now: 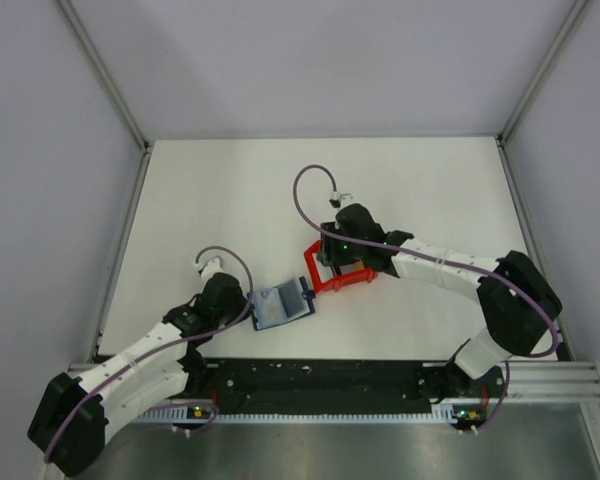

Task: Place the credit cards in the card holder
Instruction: Pick up the credit card from the storage box.

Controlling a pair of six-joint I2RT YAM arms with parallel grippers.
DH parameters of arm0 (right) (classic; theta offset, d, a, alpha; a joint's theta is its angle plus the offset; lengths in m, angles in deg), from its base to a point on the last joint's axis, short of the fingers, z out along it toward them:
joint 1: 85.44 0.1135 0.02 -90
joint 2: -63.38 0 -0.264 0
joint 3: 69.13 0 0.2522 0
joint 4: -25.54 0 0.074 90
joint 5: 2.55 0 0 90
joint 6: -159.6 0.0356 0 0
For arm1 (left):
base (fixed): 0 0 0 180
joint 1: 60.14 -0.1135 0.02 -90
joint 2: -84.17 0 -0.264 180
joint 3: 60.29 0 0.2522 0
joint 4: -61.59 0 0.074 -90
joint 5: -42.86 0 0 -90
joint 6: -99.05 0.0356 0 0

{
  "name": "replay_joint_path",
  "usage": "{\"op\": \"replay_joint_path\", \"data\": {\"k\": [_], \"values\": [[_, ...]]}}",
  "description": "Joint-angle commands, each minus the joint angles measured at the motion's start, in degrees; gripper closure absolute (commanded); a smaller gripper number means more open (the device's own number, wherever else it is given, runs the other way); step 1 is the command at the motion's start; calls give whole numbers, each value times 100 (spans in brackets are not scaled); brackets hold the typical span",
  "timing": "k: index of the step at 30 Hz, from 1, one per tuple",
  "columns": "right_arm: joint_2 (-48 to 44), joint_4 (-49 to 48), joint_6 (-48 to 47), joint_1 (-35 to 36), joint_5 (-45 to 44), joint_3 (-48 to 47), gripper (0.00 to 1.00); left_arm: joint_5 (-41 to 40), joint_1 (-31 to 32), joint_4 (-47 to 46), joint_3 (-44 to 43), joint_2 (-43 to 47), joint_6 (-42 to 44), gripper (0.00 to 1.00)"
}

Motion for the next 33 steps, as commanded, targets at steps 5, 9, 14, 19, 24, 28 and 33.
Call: {"op": "replay_joint_path", "data": {"k": [5,9,14,19,24,28,33], "values": [[474,-146,-152,-219,226,-487,52,-22,19,-102,-172,34,51,100],[624,-216,-170,-289,437,-584,53,-13,19,-111,-180,17,43,100],[624,-392,-117,-404,788,-531,67,-22,19,-111,-163,17,43,100],[598,-401,-100,-439,824,-488,78,-13,19,-128,-154,25,43,100],[545,-436,-82,-448,824,-443,86,-13,19,-172,-154,-1,43,100],[466,-454,-65,-483,833,-391,92,4,10,-172,-154,-1,51,100],[308,-480,-73,-544,815,-321,100,-4,10,-172,-163,-1,51,100]]}}
